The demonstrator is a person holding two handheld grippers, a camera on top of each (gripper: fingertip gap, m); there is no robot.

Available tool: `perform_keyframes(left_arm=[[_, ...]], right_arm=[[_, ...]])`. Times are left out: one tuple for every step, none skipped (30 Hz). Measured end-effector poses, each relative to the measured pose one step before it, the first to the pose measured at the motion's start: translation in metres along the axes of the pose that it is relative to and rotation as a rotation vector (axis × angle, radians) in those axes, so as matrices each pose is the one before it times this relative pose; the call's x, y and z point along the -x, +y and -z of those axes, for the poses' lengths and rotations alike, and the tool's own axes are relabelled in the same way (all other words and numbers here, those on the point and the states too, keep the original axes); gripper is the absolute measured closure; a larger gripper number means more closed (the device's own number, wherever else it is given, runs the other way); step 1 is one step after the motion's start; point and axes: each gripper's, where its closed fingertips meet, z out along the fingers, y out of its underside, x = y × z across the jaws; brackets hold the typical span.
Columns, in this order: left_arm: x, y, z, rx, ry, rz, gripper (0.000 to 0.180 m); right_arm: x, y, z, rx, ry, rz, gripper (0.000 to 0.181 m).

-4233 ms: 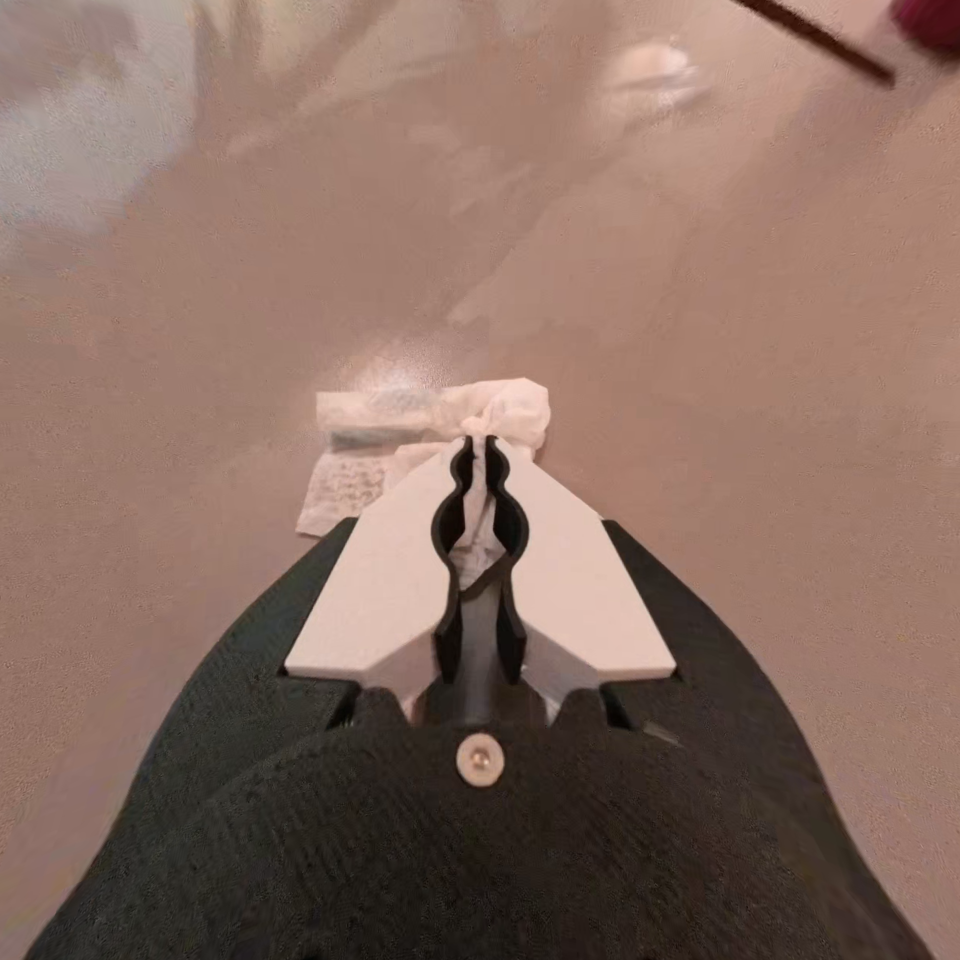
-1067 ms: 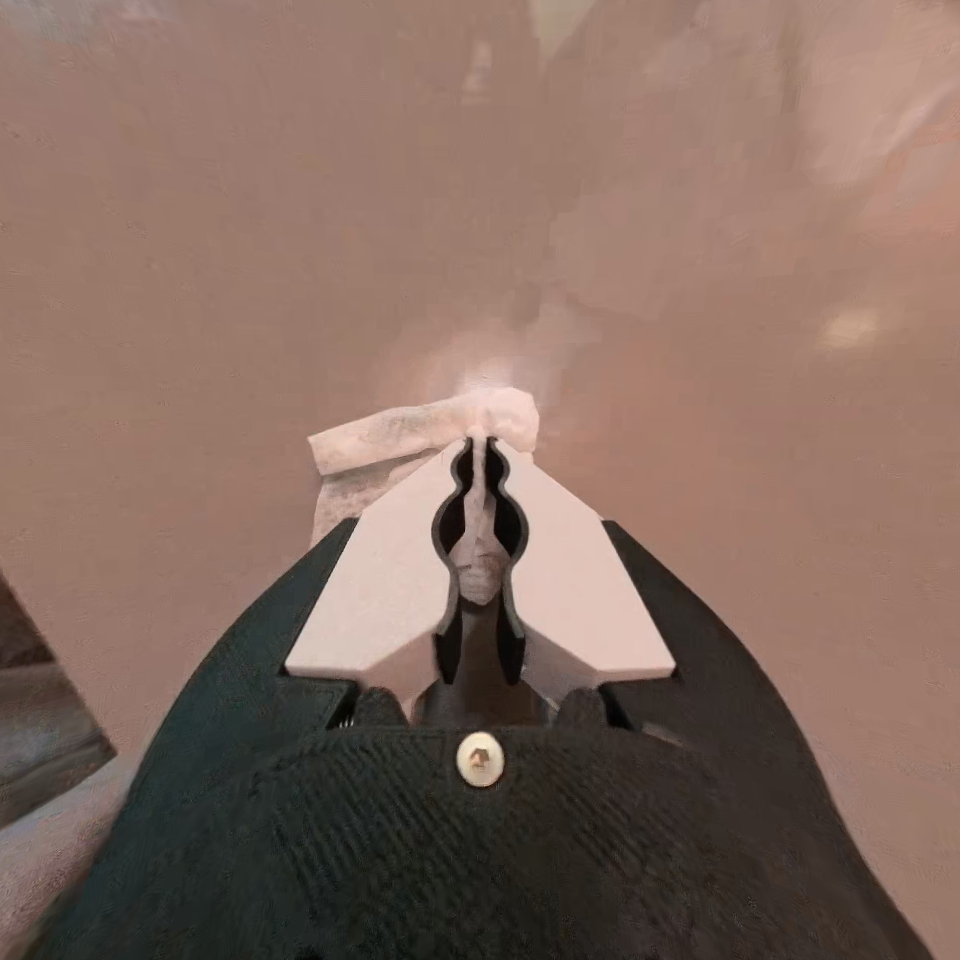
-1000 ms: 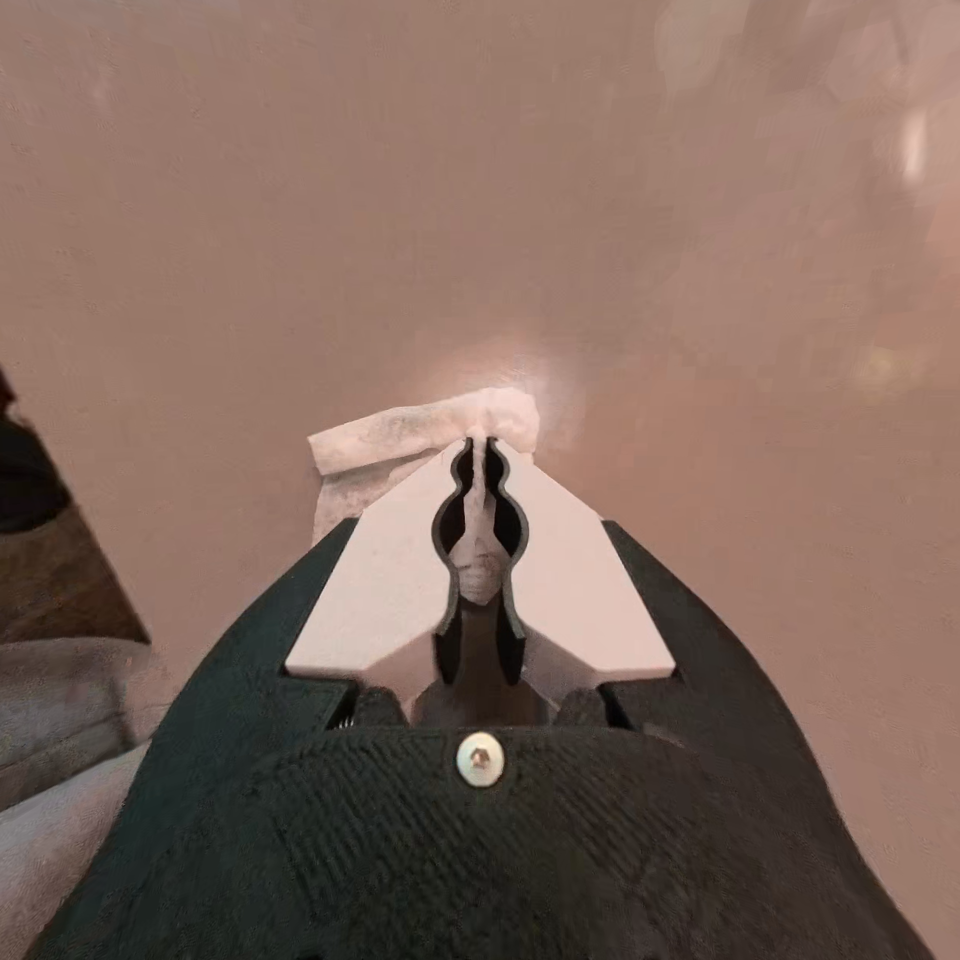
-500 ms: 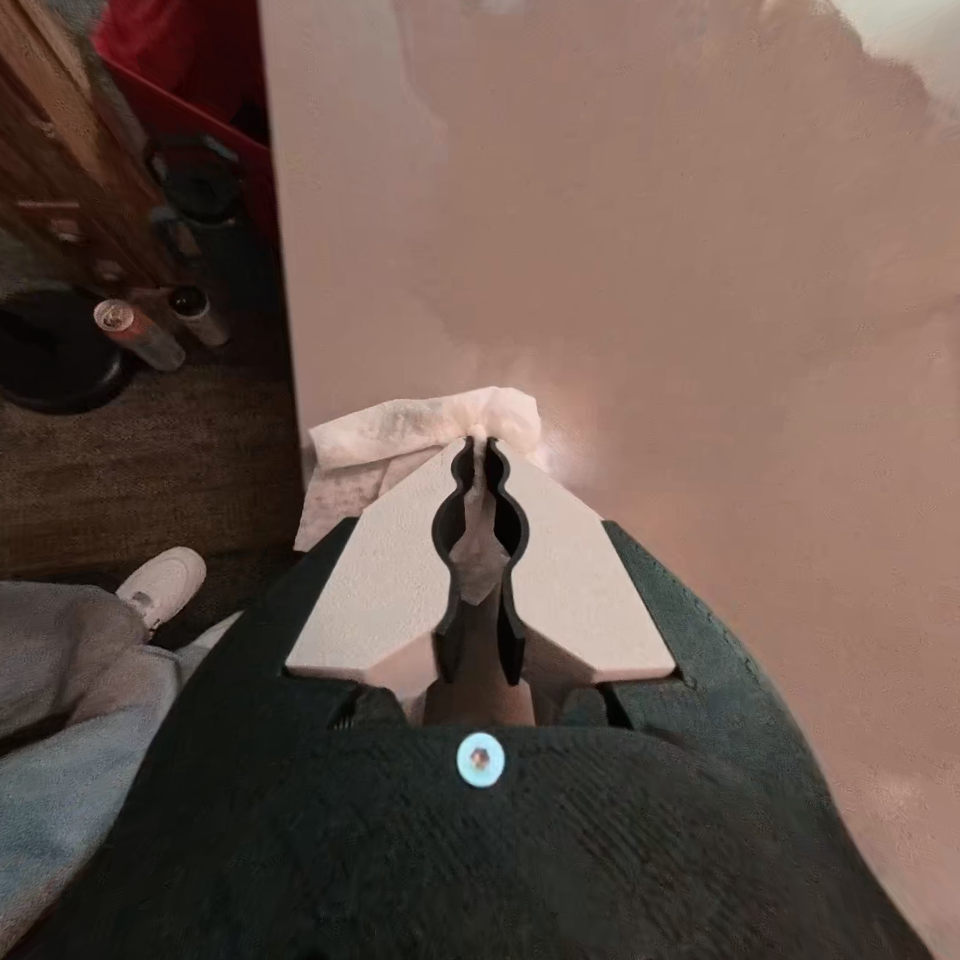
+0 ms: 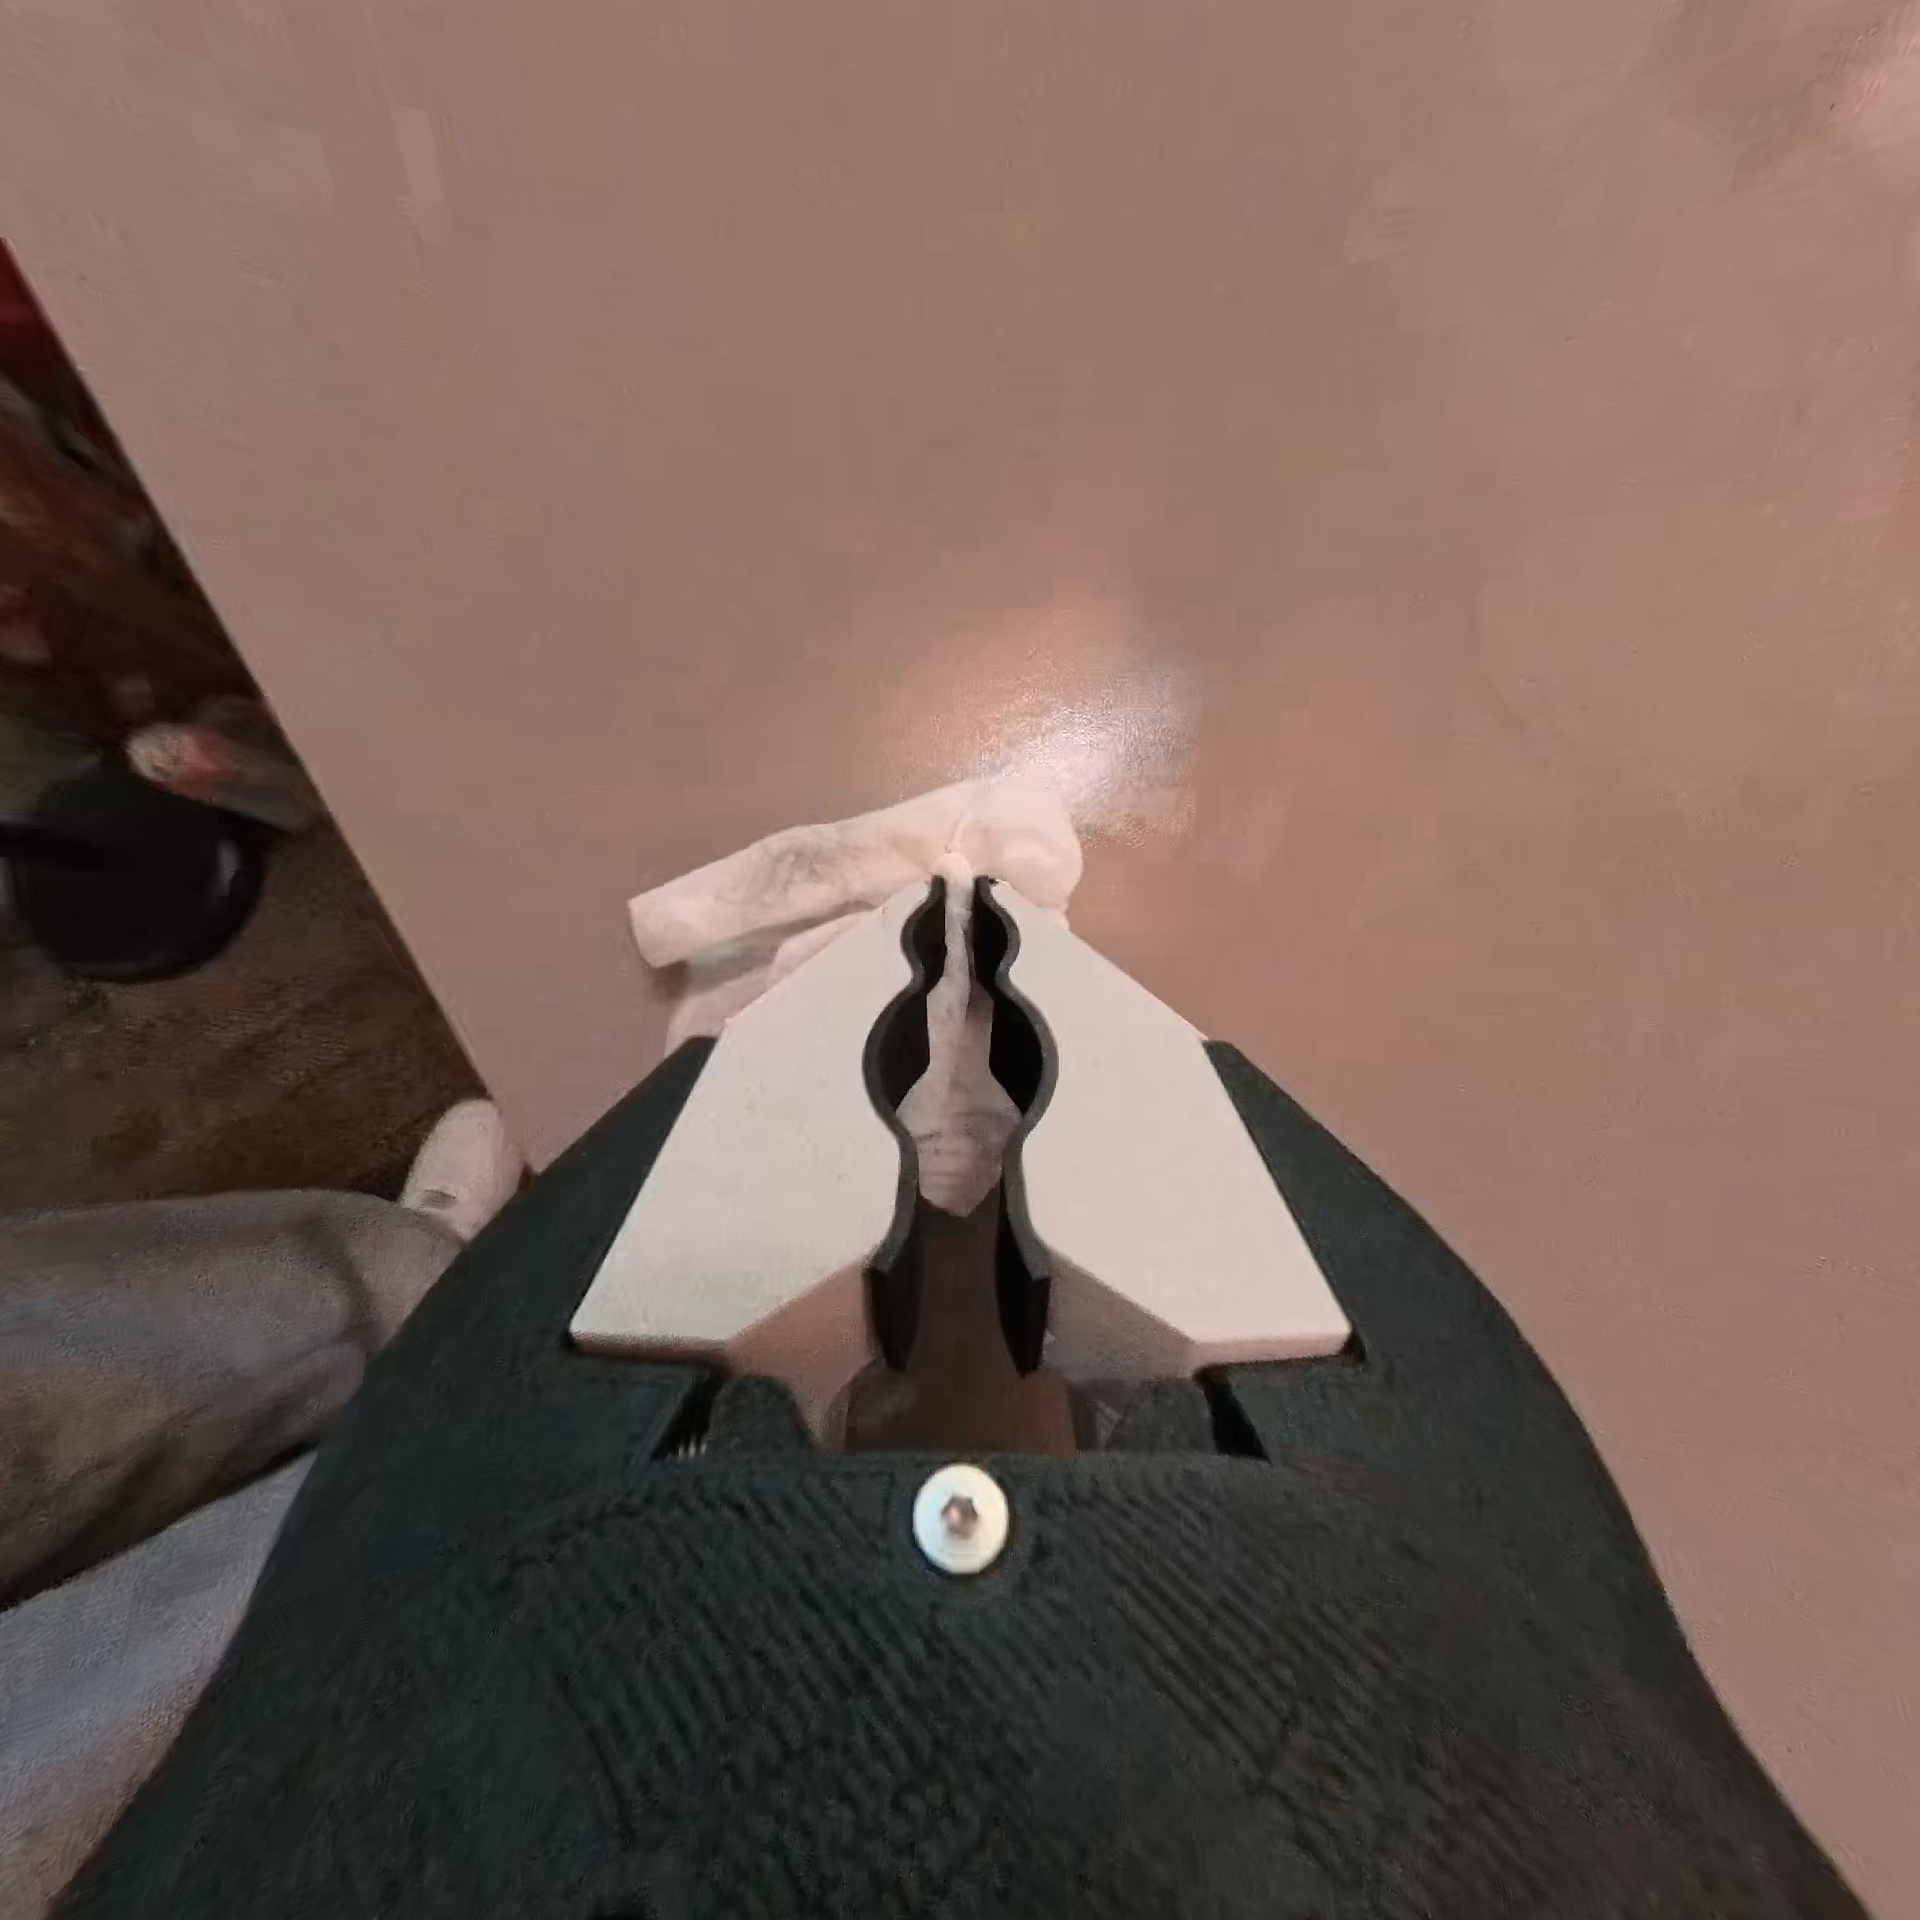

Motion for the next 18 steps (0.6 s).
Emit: perform_keyframes(left_arm=[[-0.00661, -0.00532, 0.00056, -0.0027, 0.0022, -0.0106, 0.14], [-0.0085, -0.00625, 0.00247, -0.0025, 0.002, -0.0186, 0.139], [-0.00982, -0.0074, 0.00257, -0.0013, 0.0024, -0.0254, 0.139], [-0.01019, -0.00839, 0.00185, -0.0017, 0.0012, -0.0308, 0.138], [-0.01027, -0.0096, 0.00238, -0.0031, -0.001, -0.0334, 0.137], [-0.0101, -0.01039, 0.00293, -0.0052, -0.0025, -0.0345, 0.136], [-0.00964, -0.01123, 0.00357, -0.0082, -0.0038, -0.0337, 0.135], [-0.00973, -0.01205, 0.00552, -0.0125, -0.0037, -0.0296, 0.135], [-0.00994, -0.01259, 0.00583, -0.0169, -0.0012, -0.0245, 0.135], [-0.01003, -0.01279, 0.00557, -0.0197, -0.0001, -0.0219, 0.134], [-0.01043, -0.01259, 0.00723, -0.0218, -0.0017, -0.024, 0.134], [-0.01002, -0.0123, 0.00746, -0.0241, -0.0052, -0.0293, 0.133], [-0.0096, -0.012, 0.00719, -0.0265, -0.009, -0.0335, 0.133], [-0.00954, -0.01133, 0.00807, -0.0277, -0.0099, -0.0372, 0.132], [-0.00857, -0.01002, 0.00753, -0.024, -0.0116, -0.0392, 0.131], [-0.00688, -0.00789, 0.00685, -0.0154, -0.0163, -0.0363, 0.13], [-0.0058, -0.00611, 0.00705, -0.0081, -0.0204, -0.0291, 0.129], [-0.00482, -0.00404, 0.00705, -0.0053, -0.0207, -0.0223, 0.126]], right_arm=[[0.00506, -0.00794, 0.01074, -0.0762, -0.0684, -0.0732, 0.178], [0.01318, -0.01501, 0.0127, -0.1107, -0.1237, -0.1052, 0.178], [0.01432, -0.02014, 0.01316, -0.1345, -0.1227, -0.1261, 0.178], [0.01571, -0.02248, 0.01242, -0.1461, -0.1166, -0.118, 0.178], [0.0207, -0.02402, 0.01102, -0.1536, -0.1356, -0.1073, 0.178], [0.02007, -0.02151, 0.00769, -0.1335, -0.1188, -0.1078, 0.178], [0.02236, -0.01787, 0.00426, -0.1132, -0.1152, -0.083, 0.179], [0.02563, -0.01275, 0.00045, -0.0858, -0.1246, -0.0703, 0.178], [0.02228, -0.00578, -0.0042, -0.0493, -0.0933, -0.0521, 0.178], [0.02062, -0.00073, -0.00722, -0.0275, -0.0777, -0.0205, 0.178], [0.01915, 0.00071, -0.00914, -0.0245, -0.0756, -0.0301, 0.178], [0.01767, 0.00019, -0.01004, -0.0367, -0.0849, -0.0481, 0.178], [0.01523, -0.00116, -0.01014, -0.059, -0.0885, -0.0642, 0.179], [0.00923, -0.00103, -0.00926, -0.0648, -0.0664, -0.0718, 0.179], [0.00515, 0.00055, -0.00802, -0.0541, -0.0466, -0.0609, 0.179], [0.00372, 0.00243, -0.00677, -0.0415, -0.0427, -0.0493, 0.179], [0.00244, 0.00496, -0.00597, -0.0273, -0.0395, -0.0441, 0.178], [-0.00239, 0.00798, -0.00502, -0.0079, -0.0122, -0.0379, 0.178]])
